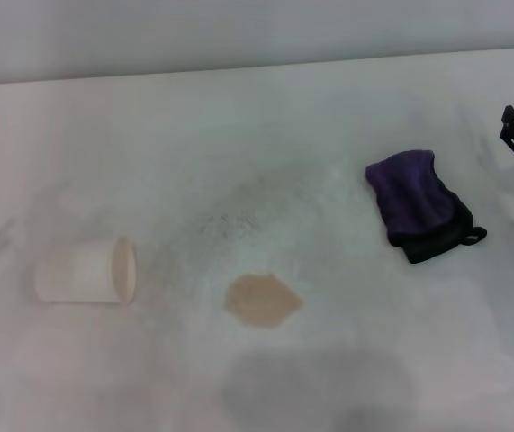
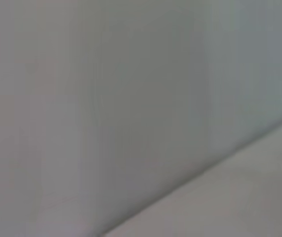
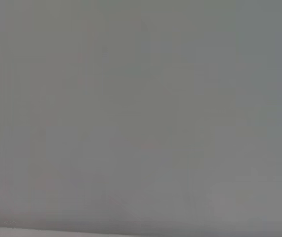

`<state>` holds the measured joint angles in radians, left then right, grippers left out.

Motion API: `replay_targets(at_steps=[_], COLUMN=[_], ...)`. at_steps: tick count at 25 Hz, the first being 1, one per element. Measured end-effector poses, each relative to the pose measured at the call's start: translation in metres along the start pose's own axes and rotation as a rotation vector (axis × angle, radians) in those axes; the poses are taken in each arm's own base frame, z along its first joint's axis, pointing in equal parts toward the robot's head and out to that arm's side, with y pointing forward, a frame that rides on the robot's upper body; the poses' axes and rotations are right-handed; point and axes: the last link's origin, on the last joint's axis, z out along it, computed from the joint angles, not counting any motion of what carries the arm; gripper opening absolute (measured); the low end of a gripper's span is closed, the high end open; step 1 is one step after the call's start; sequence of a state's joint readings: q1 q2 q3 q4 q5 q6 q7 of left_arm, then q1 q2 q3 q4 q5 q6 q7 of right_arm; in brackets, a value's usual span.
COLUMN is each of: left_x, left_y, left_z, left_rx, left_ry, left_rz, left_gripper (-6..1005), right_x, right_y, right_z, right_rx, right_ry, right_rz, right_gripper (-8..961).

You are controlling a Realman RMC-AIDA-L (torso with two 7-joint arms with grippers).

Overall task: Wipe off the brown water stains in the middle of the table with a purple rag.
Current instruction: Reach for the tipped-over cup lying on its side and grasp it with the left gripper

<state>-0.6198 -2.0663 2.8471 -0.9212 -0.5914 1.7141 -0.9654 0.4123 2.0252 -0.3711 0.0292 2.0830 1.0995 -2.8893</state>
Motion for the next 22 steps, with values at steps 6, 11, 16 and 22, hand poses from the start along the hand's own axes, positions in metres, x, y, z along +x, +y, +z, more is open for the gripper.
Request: replay_targets(at_steps=[6, 11, 16, 22], left_x=[0.023, 0.036, 0.043, 0.052], left_y=[-0.001, 0.0, 0.005, 0.012], left_z=[-0.006, -0.005, 0.005, 0.016], left_rx=[-0.126, -0.201, -0.306, -0.406], left_ry=[-0.141, -0.201, -0.314, -0.37], left_rz=[0.095, 0.139, 0.188, 0.234], left_gripper=[892, 892, 892, 891], right_x=[0.002, -0.002, -0.012, -0.016], right_y=[0.0, -0.003, -0.004, -0.003], right_z=[-0.005, -0.012, -0.015, -0.014], right_rx=[0.014, 0.013, 0.001, -0.005], right_ry=[-0.007, -0.055, -0.129, -0.147], right_rz=[0.024, 0.025, 0.018, 0.016], right_gripper=[841, 841, 841, 841])
